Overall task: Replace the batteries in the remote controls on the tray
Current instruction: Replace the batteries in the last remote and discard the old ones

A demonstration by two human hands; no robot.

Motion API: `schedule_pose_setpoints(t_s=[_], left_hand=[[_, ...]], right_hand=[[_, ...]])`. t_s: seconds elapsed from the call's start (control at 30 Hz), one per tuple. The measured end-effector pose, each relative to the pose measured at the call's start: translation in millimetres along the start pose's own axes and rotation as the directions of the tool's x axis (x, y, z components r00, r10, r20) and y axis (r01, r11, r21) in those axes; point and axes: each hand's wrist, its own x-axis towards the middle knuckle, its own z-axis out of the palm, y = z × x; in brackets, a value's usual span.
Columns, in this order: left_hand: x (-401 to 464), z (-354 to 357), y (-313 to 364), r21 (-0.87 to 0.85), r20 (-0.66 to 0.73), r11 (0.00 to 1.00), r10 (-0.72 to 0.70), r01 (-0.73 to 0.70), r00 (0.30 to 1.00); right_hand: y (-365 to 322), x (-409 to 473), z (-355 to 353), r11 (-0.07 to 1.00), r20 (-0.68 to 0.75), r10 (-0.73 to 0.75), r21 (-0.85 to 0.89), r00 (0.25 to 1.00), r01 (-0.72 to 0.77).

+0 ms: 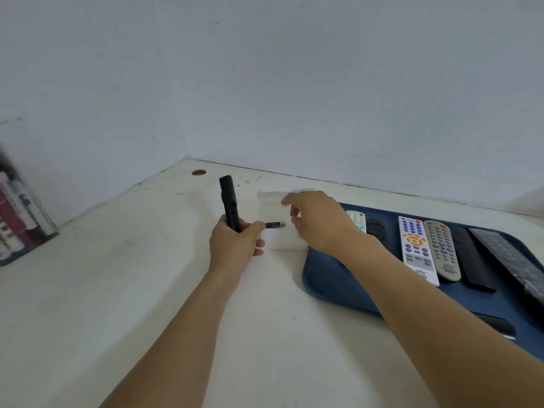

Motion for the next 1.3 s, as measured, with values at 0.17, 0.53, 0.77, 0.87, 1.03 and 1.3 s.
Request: schedule_pose_setpoints(t_s=[0.17,0.53,0.77,0.87,1.03,1.3], left_hand=[[-3.4,-4.9,0.9,-0.015,0.099,1.000,0.011,-0.009,0.995],[-8.2,-0.7,-1.5,0.071,0.070,0.992,0.100,-0.105,0.993],[-10.0,-1.6,-1.4,0.029,0.031,0.996,0.087,-0.088,0.996],[-9.9,-0.2,-1.7,0.019,0.007,0.998,0.066,-0.066,0.998],[-10.5,0.2,1.4,0.088,-0.036,0.996,0.033,-0.030,0.999],[-10.3,-0.1,0.2,0.132,-0.040,0.989,0.074,-0.068,0.996]], right_hand=[[-18.0,13.8,-5.1,0.958,0.172,-0.021,-0.278,0.985,0.069],[-29.4,15.5,6.4,0.864,0.463,0.003,-0.447,0.887,0.230],[-44.6,25.6,5.5,0.884,0.578,0.009,-0.387,0.816,0.264],[-39.3,15.4,11.6,0.894,0.512,-0.045,-0.362,0.858,0.263],[-29.5,0.8,22.4,0.880,0.314,-0.167,-0.380,0.935,0.285],[-30.1,-13.4,15.1,0.676,0.393,-0.378,-0.501,0.838,0.540]])
